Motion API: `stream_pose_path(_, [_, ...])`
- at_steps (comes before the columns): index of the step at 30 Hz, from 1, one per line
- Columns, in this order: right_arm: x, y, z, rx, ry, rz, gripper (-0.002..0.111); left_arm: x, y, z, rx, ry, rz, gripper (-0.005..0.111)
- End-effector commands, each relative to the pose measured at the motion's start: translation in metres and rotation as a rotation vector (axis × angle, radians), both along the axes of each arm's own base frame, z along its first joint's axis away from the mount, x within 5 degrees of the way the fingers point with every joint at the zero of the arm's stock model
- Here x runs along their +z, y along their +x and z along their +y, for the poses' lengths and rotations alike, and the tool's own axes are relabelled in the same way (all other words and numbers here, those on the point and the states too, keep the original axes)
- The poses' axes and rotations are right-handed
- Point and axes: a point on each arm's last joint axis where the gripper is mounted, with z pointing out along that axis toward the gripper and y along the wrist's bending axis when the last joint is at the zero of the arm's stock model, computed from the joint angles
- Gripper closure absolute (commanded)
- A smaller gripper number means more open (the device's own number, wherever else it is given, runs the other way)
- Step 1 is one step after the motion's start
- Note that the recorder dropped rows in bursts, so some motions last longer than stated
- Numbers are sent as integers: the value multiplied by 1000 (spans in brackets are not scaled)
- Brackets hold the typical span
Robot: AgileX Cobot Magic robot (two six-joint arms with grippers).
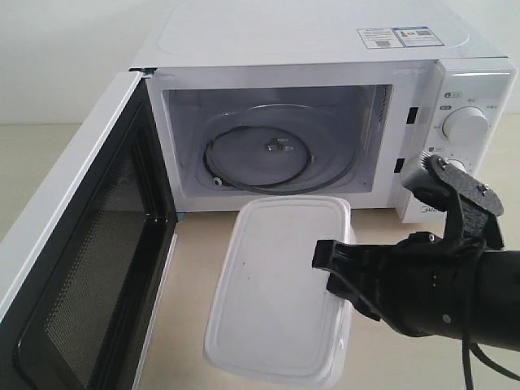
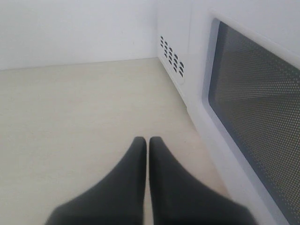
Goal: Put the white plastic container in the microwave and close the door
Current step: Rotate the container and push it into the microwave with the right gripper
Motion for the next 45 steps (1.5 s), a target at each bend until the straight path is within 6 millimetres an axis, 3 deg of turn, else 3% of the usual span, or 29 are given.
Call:
stream_pose_path(1, [8, -2, 9, -42, 41, -68, 108, -1, 0, 0, 2, 2, 2, 103])
stream_pose_path(5, [11, -6, 14, -87, 173, -114, 108, -1, 0, 0, 2, 2, 2, 103])
stream_pose_path(17, [-6, -18, -6, -213, 412, -194, 108, -1, 0, 0, 2, 2, 2, 103])
stream_pose_path(37, [-7, -9, -15, -378, 461, -250, 108, -1, 0, 0, 2, 2, 2, 103])
stream_pose_path(45, [-20, 12, 3, -411, 440, -238, 108, -1, 0, 0, 2, 2, 2, 103])
